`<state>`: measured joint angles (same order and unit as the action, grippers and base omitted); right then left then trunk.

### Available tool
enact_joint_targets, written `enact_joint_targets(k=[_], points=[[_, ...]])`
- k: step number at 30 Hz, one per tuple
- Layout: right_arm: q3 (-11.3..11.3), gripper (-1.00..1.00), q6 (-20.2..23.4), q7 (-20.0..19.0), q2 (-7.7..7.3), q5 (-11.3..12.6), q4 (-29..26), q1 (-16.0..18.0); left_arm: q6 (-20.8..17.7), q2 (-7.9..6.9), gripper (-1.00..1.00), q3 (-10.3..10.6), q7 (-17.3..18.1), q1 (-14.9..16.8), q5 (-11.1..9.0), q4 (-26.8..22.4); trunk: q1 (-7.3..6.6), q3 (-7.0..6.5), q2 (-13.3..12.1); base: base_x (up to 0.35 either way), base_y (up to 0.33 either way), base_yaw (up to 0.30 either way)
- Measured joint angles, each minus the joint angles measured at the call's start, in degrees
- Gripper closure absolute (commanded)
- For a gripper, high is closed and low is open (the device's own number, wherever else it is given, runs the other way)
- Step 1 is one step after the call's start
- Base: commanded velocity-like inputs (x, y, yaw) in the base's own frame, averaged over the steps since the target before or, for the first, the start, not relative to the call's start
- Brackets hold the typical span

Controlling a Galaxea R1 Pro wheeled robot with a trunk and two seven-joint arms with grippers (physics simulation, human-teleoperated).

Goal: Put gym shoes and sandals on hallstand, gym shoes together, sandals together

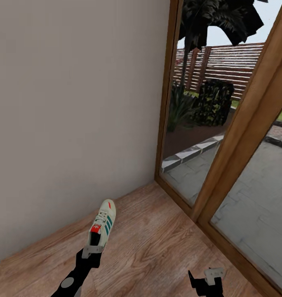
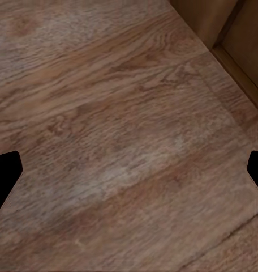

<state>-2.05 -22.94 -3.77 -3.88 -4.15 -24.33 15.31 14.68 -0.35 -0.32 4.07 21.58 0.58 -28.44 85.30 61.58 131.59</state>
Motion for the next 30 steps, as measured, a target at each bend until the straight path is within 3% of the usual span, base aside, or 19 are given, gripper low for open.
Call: enact_joint_targets(k=[13, 21, 24, 30], points=[[0.00, -1.00, 0.00, 0.01, 0.00, 0.00, -0.02, 0.00, 0.01, 0.00, 1.00, 0.00, 0.01, 0.02, 0.04, 0.01, 0.01, 0.00, 0.00, 0.014, -0.260, 0.278], [0.00, -1.00, 0.00, -0.01, 0.00, 0.00, -0.01, 0.00, 0.41, 0.02, 1.00, -0.09, -0.32, -1.03, -0.14, -0.26, 0.01, 0.00, 0.00, 0.000, -0.040, 0.278], [0.00, -1.00, 0.00, 0.00, 0.00, 0.00, 0.02, -0.01, 5.97, -0.06, 1.00, -1.29, -0.83, -3.15, -2.49, -0.43, 0.01, 0.00, 0.00, 0.000, -0.002, 0.278], [0.00, -1.00, 0.00, 0.00, 0.00, 0.00, 0.05, 0.01, 10.32, -0.17, 1.00, -2.42, -0.96, -5.11, -5.32, -0.28, 0.01, 0.00, 0.00, 0.000, -0.001, 0.278]])
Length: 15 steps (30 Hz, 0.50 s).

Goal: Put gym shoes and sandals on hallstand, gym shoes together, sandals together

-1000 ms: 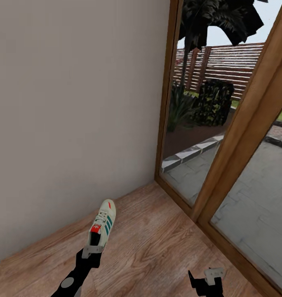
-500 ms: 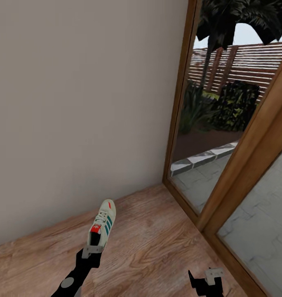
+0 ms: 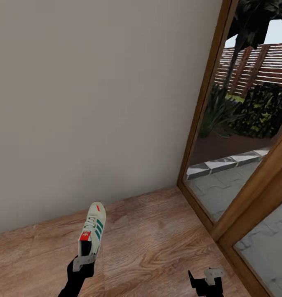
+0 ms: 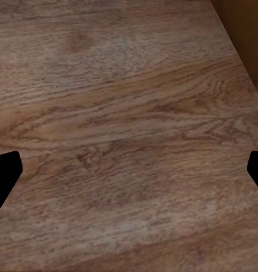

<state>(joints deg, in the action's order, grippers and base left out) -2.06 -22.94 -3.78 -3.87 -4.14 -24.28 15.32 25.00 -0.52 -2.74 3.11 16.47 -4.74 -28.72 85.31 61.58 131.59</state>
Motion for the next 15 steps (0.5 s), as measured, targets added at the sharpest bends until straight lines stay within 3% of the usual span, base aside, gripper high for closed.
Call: enact_joint_targets(k=[2, 3, 11, 15], points=[[0.00, -1.00, 0.00, 0.00, 0.00, 0.00, 0.00, -0.02, 0.86, -0.07, 1.00, -0.91, -0.04, -1.11, -1.66, -0.20, 0.00, 0.00, 0.00, 0.000, 0.000, 0.278], [0.00, -1.00, 0.00, 0.00, 0.00, 0.00, 0.01, -0.01, 1.20, -0.10, 1.00, -2.61, -0.05, -1.59, -2.98, -0.24, 0.00, 0.00, 0.00, 0.000, 0.000, 0.278], [-0.04, -1.00, 0.00, 0.00, 0.00, 0.00, 0.01, 0.00, 1.40, 0.06, 1.00, -3.89, 0.04, -1.83, -3.25, 0.17, 0.00, 0.00, 0.00, 0.000, 0.000, 0.278], [-0.01, -1.00, 0.00, 0.01, 0.00, 0.00, -0.01, -0.02, 1.41, 0.07, 1.00, -3.99, -0.01, -1.83, -3.28, 0.03, -0.01, 0.00, 0.00, 0.065, -0.188, 0.278]])
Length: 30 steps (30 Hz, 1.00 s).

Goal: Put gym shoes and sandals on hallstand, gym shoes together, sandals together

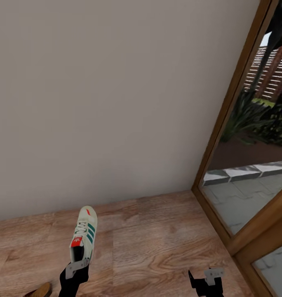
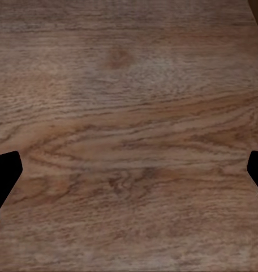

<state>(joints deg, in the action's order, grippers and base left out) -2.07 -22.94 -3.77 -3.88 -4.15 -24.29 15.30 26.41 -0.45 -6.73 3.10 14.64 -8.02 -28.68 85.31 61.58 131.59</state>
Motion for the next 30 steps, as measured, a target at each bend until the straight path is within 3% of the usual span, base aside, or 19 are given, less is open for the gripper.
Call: enact_joint_targets(k=[17, 30], points=[[0.01, -1.00, 0.00, 0.09, 0.00, 0.00, -0.01, 0.03, 0.00, 0.00, 1.00, -0.01, -0.03, -0.03, -0.06, -0.26, 0.01, 0.00, 0.00, 0.017, -0.264, 0.278], [0.01, -1.00, 0.00, 0.06, 0.00, 0.02, 0.01, 0.03, -0.01, 0.00, 1.00, -0.03, -0.02, -0.01, -0.01, -0.22, 0.01, 0.00, 0.00, 0.000, -0.045, 0.278]])
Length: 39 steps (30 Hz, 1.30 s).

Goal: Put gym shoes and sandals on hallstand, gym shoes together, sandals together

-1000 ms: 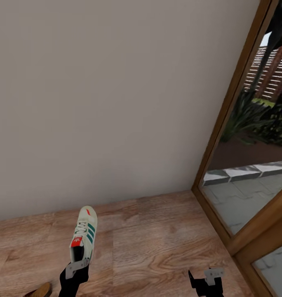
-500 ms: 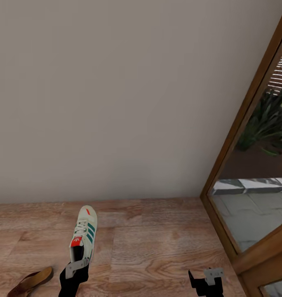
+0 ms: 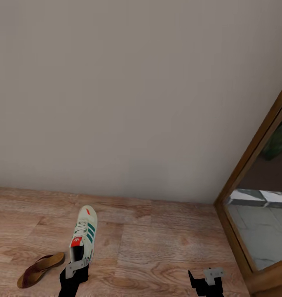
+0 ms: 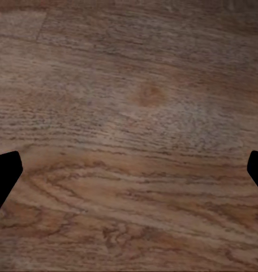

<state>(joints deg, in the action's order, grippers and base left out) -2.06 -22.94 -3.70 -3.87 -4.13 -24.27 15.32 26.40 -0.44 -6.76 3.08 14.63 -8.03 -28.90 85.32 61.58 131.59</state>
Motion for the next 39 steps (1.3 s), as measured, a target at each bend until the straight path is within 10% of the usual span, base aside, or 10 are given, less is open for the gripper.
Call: enact_joint_targets(k=[39], points=[[0.00, -1.00, 0.00, -0.03, 0.00, -0.02, 0.00, -0.01, 0.00, 0.00, 1.00, -0.09, 0.00, 0.00, -0.05, 0.14, 0.00, 0.00, 0.00, 0.000, 0.000, 0.278]])
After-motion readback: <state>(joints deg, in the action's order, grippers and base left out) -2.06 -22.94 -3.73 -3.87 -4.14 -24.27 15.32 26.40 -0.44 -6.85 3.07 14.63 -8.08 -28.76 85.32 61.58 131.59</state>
